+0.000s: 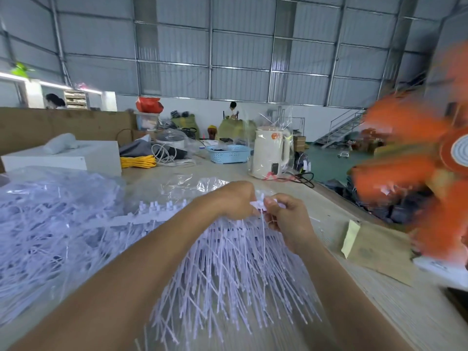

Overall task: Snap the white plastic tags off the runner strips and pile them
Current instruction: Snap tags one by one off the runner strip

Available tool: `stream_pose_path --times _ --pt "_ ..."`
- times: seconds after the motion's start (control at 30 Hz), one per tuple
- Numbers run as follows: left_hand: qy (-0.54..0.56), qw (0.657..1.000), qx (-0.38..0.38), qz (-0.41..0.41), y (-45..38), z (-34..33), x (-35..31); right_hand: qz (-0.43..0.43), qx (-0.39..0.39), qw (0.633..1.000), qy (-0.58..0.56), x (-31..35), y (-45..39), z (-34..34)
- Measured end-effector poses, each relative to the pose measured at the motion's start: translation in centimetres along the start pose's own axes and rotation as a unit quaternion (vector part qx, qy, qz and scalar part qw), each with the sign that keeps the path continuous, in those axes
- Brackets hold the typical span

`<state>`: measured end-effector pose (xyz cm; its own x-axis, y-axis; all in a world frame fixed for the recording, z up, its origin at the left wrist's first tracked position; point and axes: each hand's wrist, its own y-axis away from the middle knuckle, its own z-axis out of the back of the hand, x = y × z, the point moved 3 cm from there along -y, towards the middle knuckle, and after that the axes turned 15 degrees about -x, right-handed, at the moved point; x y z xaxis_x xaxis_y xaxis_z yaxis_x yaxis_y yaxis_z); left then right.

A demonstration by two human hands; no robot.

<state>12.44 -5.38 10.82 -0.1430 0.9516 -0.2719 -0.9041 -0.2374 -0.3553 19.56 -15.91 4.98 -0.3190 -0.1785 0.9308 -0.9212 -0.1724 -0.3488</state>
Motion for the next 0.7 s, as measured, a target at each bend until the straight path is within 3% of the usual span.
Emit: stream_pose_path --times 0.13,0.23,0.3,0.47,0.7 --pt "0.046 0.999 -0.005 0.011 0.4 0.1 1.0 -0.029 0.008 0.999 -0.036 0.2 0.0 -0.2" --pt "0.070 0.997 -0.040 0.008 0.6 -0.3 1.5 -0.105 0.062 0.989 -0.085 0.0 0.2 -0.4" --pt "0.127 0.990 -0.060 0.024 0.7 -0.7 1.7 -0.102 0.084 0.988 -0.079 -0.4 0.2 -0.5" --pt "0.278 0.955 -0.055 0.084 0.9 -1.3 2.1 0.041 0.024 0.999 -0.009 -0.3 0.3 -0.4" --pt "0.434 0.892 0.002 0.130 1.2 -1.0 2.8 0.184 0.011 0.983 0.010 1.1 1.3 -0.6"
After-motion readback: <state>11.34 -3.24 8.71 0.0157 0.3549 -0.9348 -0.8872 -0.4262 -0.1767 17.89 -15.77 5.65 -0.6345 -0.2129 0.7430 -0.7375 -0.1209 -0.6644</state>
